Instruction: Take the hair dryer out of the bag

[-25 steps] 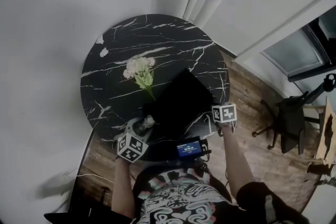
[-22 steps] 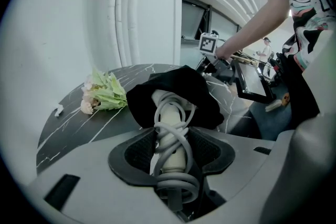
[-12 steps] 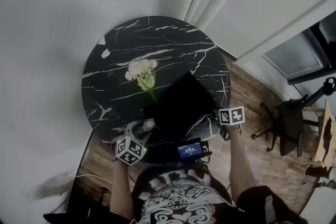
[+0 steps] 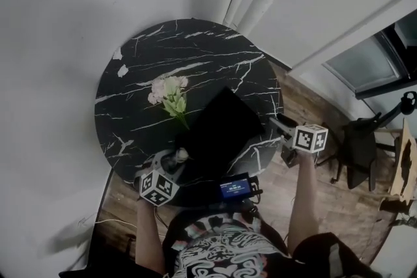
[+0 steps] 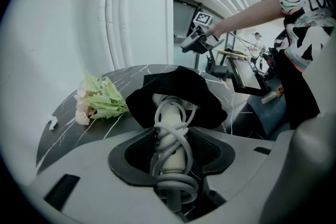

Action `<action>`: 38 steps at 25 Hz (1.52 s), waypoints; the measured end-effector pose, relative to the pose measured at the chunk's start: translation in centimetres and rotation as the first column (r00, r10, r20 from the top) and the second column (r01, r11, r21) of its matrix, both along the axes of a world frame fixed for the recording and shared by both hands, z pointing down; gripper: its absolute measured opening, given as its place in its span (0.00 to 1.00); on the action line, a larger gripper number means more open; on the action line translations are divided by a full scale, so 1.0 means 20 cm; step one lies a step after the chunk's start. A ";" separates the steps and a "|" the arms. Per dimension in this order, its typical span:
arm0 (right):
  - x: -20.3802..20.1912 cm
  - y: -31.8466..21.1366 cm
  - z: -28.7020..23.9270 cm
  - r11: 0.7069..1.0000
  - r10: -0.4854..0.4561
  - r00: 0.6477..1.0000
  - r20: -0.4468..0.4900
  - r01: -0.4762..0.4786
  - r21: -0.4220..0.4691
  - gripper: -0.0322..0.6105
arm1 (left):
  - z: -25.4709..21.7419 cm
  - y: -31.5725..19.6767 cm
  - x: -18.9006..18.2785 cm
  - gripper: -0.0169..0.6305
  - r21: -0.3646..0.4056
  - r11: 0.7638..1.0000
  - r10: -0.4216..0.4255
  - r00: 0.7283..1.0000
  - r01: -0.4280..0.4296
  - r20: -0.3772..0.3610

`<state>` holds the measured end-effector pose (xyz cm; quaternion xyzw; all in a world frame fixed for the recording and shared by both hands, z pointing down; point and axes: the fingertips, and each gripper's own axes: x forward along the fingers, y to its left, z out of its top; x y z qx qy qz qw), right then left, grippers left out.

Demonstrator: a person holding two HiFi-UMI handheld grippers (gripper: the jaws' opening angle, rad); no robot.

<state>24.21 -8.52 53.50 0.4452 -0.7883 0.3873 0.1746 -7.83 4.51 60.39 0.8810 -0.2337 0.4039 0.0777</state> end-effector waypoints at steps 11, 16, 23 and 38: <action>-0.48 -0.34 0.37 0.963 -0.262 0.904 -0.337 0.267 -0.033 0.37 | 0.00 -0.03 0.03 0.35 -0.039 0.999 0.003 1.000 -0.002 0.010; -0.59 -0.38 0.42 0.940 -0.321 0.865 -0.386 0.341 -0.019 0.37 | 0.01 -0.04 0.03 0.35 -0.049 0.999 0.000 1.000 0.000 0.007; -0.64 -0.41 0.44 0.921 -0.346 0.837 -0.423 0.389 0.016 0.37 | 0.02 -0.06 0.04 0.34 -0.054 0.999 -0.004 1.000 0.004 0.011; -0.54 -0.33 0.49 0.927 -0.339 0.816 -0.468 0.375 -0.017 0.10 | 0.00 -0.06 0.07 0.34 -0.019 1.000 -0.016 1.000 0.015 -0.011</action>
